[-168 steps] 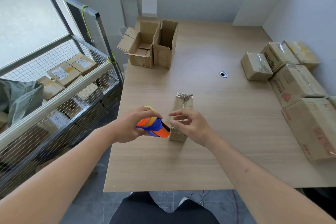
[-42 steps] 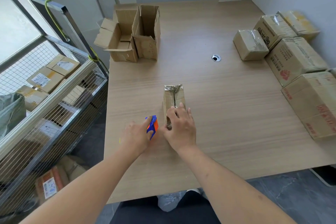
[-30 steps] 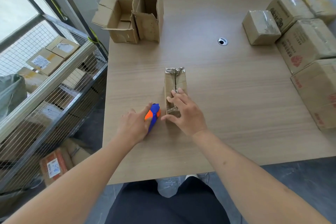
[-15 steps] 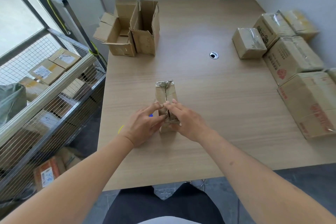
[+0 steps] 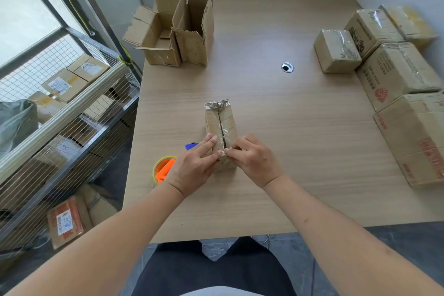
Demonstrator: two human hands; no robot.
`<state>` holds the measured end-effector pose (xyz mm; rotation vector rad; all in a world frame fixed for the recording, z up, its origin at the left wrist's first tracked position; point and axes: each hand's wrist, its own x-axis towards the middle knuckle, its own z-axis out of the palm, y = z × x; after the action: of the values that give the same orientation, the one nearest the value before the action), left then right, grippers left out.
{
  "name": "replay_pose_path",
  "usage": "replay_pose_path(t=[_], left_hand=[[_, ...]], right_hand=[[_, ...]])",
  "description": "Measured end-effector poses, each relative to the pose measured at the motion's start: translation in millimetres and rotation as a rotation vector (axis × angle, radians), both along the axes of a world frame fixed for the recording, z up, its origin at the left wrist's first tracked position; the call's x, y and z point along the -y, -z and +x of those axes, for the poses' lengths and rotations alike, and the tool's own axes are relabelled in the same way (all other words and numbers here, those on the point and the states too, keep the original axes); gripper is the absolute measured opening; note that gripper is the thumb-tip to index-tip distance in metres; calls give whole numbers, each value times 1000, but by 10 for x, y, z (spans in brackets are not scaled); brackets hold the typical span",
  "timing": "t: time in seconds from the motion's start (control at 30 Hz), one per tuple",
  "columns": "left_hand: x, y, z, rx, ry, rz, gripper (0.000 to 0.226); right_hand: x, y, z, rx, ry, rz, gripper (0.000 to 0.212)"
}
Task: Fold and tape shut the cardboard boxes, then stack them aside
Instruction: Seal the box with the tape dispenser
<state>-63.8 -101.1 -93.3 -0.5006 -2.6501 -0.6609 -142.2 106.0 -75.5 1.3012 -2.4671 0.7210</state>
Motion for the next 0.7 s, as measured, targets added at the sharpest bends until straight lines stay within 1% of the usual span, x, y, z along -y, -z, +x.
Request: replay_pose_path(t=[0.1, 0.2, 0.23, 0.3, 0.4, 0.43, 0.5, 0.53, 0.6, 0.7], left_hand=[[-6, -2, 20, 24, -18, 41, 28], [-39, -6, 29, 39, -32, 70, 28], [-49, -14, 19, 40, -43, 81, 26], [-76, -21, 15, 48, -85, 102, 24], [-165, -27, 9, 50, -176, 122, 30], [-206, -31, 9, 43, -205, 125, 28], [-285, -19, 5, 26, -247, 134, 13], [-317, -18, 15, 30, -259, 147, 11], [-351, -14, 28, 41, -262, 174, 18], [-357, -48, 20, 58, -263, 210, 19]], right_hand=[[-71, -30, -9, 58, -9, 12, 12], [-180, -74, -10, 179, 145, -19, 31], [-194, -85, -12, 226, 202, -30, 34], [-177, -99, 15, 288, 266, -34, 34], [-135, -85, 53, 316, 296, -46, 34], [-143, -68, 66, 329, 302, -58, 35], [-156, -37, 108, 379, 320, -93, 38], [-154, -26, 140, 414, 335, -115, 40], [-124, -24, 214, 465, 387, -147, 41], [-43, -31, 292, 501, 464, -170, 36]])
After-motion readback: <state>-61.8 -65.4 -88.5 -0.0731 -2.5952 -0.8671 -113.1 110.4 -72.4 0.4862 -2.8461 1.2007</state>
